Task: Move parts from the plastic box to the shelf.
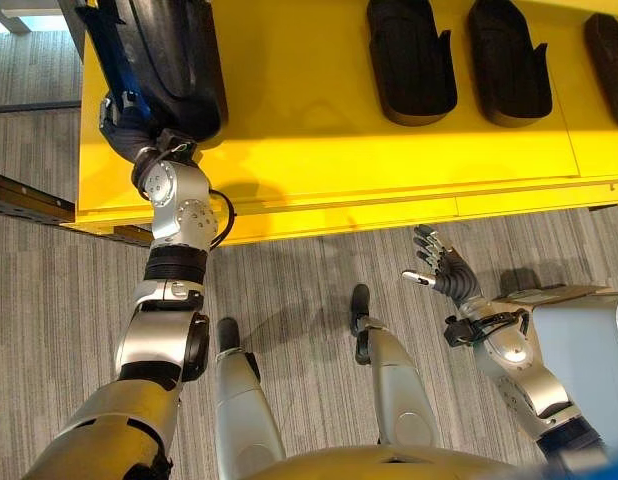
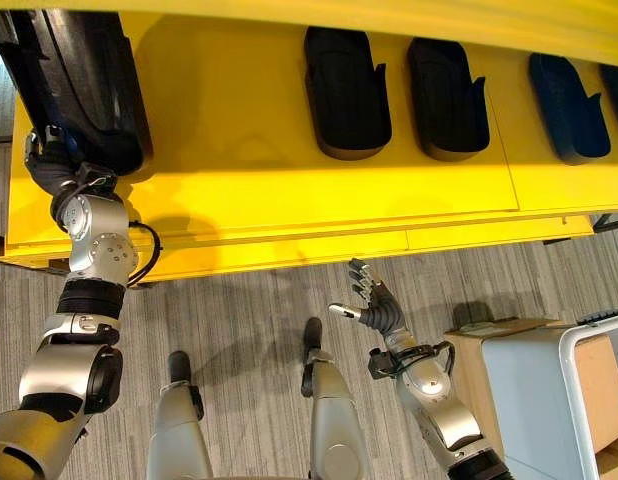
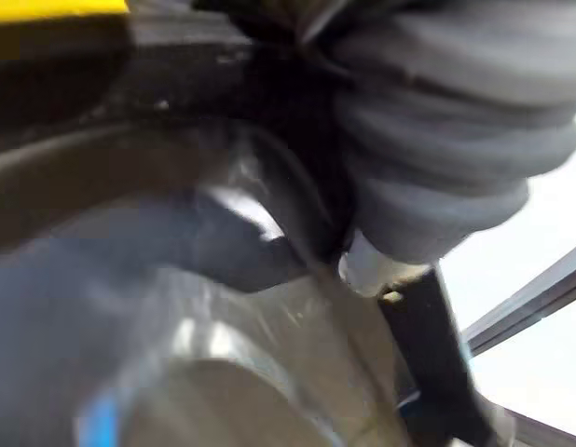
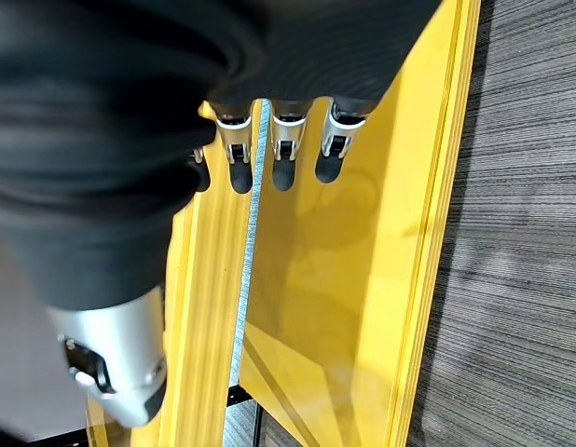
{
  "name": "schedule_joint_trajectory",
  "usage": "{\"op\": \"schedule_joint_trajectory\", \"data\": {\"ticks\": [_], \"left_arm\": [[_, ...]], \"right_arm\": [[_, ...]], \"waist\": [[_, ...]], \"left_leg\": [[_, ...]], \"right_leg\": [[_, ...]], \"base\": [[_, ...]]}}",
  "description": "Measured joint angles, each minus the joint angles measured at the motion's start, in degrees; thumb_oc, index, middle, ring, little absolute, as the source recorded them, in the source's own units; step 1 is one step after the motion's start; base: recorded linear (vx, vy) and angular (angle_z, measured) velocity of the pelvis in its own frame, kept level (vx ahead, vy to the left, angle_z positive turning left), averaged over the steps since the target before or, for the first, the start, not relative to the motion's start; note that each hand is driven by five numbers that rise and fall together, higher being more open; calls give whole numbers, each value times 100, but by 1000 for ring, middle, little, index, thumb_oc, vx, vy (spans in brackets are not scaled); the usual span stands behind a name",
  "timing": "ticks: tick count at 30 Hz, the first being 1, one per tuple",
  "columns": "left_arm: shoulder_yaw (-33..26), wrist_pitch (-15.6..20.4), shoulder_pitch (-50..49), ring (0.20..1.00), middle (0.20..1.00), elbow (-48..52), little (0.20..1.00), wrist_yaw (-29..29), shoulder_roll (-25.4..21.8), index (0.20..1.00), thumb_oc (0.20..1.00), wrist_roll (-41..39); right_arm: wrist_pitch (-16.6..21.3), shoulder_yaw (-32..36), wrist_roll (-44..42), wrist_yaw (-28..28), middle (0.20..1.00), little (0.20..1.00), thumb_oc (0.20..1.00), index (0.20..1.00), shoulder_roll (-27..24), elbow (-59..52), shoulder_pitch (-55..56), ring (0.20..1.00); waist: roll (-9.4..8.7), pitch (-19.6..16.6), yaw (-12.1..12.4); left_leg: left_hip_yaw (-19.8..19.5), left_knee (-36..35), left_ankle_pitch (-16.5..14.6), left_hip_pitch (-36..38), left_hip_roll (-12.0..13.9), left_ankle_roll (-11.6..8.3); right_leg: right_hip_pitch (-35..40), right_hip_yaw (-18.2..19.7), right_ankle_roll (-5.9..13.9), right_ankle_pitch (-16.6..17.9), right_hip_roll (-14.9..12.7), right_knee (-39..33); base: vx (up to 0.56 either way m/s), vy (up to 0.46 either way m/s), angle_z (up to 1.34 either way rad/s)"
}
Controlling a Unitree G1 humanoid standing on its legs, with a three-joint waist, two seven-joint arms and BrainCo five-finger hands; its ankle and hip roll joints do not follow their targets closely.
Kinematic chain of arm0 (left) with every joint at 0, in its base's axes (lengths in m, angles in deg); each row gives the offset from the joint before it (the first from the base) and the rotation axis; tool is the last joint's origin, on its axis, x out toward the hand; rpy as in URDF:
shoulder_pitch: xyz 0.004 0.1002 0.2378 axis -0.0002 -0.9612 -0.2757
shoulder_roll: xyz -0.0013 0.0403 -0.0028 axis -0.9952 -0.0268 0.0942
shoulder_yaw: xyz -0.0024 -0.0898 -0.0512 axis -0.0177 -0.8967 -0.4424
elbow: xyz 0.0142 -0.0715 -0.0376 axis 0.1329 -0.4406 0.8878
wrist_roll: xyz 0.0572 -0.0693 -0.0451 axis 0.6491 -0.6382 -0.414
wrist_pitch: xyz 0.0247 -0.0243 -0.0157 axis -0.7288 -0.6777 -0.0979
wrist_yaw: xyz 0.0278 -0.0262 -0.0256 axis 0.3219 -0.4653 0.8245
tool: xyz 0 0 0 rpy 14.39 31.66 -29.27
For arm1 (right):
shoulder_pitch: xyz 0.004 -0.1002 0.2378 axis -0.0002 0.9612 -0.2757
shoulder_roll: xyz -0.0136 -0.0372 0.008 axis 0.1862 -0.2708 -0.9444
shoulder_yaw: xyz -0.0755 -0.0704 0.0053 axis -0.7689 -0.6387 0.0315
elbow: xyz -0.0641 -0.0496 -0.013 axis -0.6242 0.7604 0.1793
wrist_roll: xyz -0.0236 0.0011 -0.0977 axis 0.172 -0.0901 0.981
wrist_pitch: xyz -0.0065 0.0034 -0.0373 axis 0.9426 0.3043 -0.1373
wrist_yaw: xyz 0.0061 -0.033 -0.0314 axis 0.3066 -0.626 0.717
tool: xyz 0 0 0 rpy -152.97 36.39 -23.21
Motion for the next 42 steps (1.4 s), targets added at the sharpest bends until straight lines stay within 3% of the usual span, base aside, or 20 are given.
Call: {"op": "schedule_joint_trajectory", "data": {"ticks": [17, 32, 42], "left_arm": [[1, 58, -36, 1000, 1000, 178, 1000, -194, 104, 1000, 1000, -192], [88, 172, -663, 1000, 1000, 958, 1000, -237, 479, 1000, 1000, -161], [168, 115, -806, 1000, 1000, 956, 1000, -481, 485, 1000, 1000, -162]], "right_arm": [[-7, 0, -6, -1, 1000, 1000, 1000, 1000, -5, -14, 2, 1000], [-8, 24, -6, 47, 1000, 1000, 1000, 1000, -10, -5, 1, 1000], [-11, 202, -6, 50, 1000, 1000, 1000, 1000, -11, -3, 10, 1000]], "waist": [[31, -34, 19], [54, -18, 103], [71, -4, 145]], "left_leg": [[-78, 112, -59, -105, 7, -71], [-73, 110, -73, -30, -4, -55], [-51, 98, -120, 17, 10, 0]], "right_leg": [[-161, -2, 14, -124, -1, 301], [-149, 6, 14, -196, -16, 399], [-141, 18, -5, -273, -18, 452]], "base": [[9, -1, 1], [8, 2, 0], [11, 3, -1]]}}
